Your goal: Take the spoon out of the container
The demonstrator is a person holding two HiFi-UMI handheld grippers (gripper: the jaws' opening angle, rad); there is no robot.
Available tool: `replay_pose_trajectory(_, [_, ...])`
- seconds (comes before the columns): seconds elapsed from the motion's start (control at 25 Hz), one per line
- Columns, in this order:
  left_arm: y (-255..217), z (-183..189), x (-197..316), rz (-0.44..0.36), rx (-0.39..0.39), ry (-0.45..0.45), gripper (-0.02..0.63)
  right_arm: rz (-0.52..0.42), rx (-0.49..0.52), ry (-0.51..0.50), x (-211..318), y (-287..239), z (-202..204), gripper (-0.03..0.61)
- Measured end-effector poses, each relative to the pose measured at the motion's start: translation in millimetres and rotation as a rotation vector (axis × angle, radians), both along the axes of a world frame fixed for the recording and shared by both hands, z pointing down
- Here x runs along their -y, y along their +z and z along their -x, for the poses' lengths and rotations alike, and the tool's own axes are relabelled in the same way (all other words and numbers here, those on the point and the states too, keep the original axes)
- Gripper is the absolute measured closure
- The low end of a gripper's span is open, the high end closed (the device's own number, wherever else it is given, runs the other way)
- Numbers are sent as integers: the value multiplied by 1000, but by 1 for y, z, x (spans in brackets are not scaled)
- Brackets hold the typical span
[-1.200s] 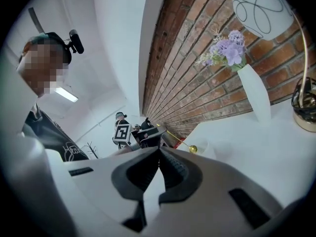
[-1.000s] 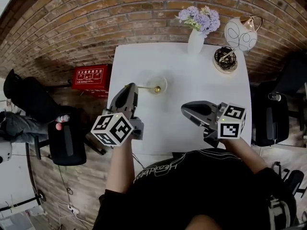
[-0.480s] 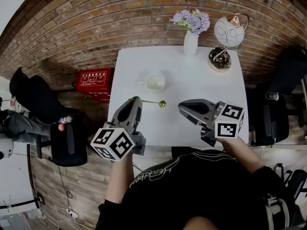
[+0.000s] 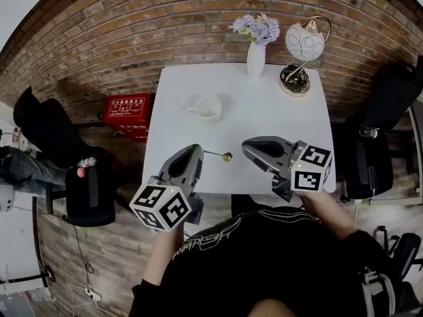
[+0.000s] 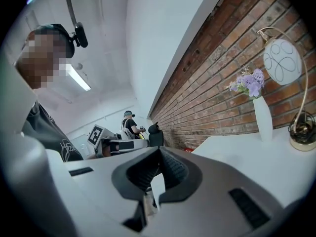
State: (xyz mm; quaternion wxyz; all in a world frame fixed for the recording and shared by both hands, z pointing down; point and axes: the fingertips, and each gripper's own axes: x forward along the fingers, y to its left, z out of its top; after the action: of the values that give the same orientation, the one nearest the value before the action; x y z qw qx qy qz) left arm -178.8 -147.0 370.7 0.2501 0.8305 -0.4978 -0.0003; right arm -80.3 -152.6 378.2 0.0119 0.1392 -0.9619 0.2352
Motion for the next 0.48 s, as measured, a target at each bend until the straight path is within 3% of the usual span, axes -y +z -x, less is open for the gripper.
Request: replay_pose_trajectory(0.48, [0,-12,-28,13,-1,42,606,-14,19,5,-21,-2,0,582])
